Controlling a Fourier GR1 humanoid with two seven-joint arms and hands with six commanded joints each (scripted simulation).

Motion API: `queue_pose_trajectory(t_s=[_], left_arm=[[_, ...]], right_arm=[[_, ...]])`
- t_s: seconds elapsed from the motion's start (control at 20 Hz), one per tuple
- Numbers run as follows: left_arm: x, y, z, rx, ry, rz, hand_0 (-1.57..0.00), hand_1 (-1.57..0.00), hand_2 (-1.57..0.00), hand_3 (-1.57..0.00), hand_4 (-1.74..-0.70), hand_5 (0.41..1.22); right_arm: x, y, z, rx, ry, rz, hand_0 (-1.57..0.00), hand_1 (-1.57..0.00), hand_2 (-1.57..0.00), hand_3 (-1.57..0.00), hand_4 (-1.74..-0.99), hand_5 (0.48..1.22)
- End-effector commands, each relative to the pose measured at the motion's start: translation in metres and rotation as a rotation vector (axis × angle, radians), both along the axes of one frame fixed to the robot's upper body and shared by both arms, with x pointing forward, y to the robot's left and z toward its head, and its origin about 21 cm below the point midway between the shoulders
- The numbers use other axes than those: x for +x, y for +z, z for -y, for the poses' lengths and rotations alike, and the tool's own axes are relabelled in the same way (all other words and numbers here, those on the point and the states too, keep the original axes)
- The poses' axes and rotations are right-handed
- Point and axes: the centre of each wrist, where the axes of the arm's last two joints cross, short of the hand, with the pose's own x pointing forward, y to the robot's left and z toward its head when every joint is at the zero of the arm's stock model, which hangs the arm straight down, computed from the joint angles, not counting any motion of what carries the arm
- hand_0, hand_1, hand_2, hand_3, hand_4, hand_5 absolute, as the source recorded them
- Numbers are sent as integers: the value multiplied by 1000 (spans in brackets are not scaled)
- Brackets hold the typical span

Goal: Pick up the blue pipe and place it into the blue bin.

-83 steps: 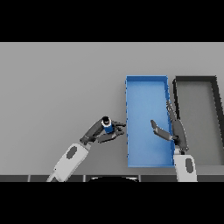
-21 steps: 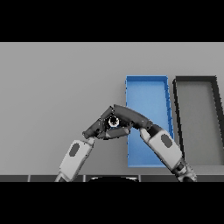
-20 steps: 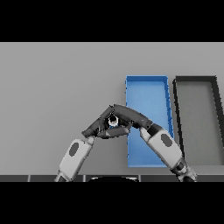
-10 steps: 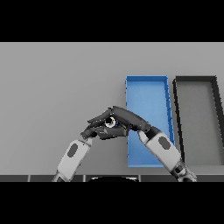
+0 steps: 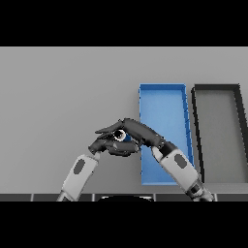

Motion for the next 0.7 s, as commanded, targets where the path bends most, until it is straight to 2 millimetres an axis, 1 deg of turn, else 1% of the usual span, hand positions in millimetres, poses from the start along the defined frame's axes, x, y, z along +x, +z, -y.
queue_pose_trajectory(t_s=[0.0, 0.05, 0.1, 0.15, 0.25, 0.35, 0.4, 0.45, 0.5, 0.55, 0.65], left_arm=[[0, 1, -2, -6, 6, -16, -100, -91, -88, -79, -969, 603], [-1, -3, 1, -3, 5, -7, -79, -73, -70, -63, -968, 567], [0, -4, -2, 12, 16, -6, -63, -58, -56, -50, -955, 538], [2, -3, 1, 16, 25, 2, -50, -46, -45, -40, -947, 513], [0, -6, -3, 29, 23, -7, -32, -29, -28, -25, -928, 484], [0, -6, 2, 34, 31, -11, -20, -18, -18, -16, -916, 474], [2, -8, 0, 51, 33, -17, -16, -14, -14, -12, -913, 470], [3, -10, 1, 62, 35, -31, -12, -11, -11, -10, -909, 464], [3, -9, 3, 67, 30, -30, -10, -9, -9, -8, -908, 456], [2, -9, 3, 65, 30, -27, -8, -7, -7, -6, -907, 450], [1, -8, 0, 54, 27, -30, -5, -4, -4, -3, -906, 441]], right_arm=[[0, 3, -1, 6, 0, -2, -1570, -1570, -1570, -1569, -1740, 1219], [1, 2, 1, 11, 0, -22, -1570, -1570, -1570, -1569, -1741, 1220], [1, -1, 0, 31, 5, -27, -1570, -1570, -1570, -1570, -1741, 1220], [1, 1, 0, 37, -1, -27, -1570, -1570, -1570, -1570, -1741, 1220], [1, 8, 2, 107, 25, -72, -1571, -1571, -1571, -1570, -1741, 1220], [1, 21, 5, 148, 21, -108, -1571, -1571, -1571, -1571, -1741, 1221], [2, 32, 6, 182, 26, -119, -1571, -1571, -1571, -1571, -1741, 1221], [3, 43, 2, 199, 30, -113, -1571, -1571, -1571, -1571, -1741, 1221], [9, 54, 8, 222, 28, -120, -1571, -1571, -1571, -1571, -1741, 1221], [14, 64, 9, 240, 31, -115, -1571, -1571, -1571, -1571, -1741, 1221], [18, 99, 17, 288, 80, -60, -1571, -1571, -1571, -1571, -1741, 1221]])
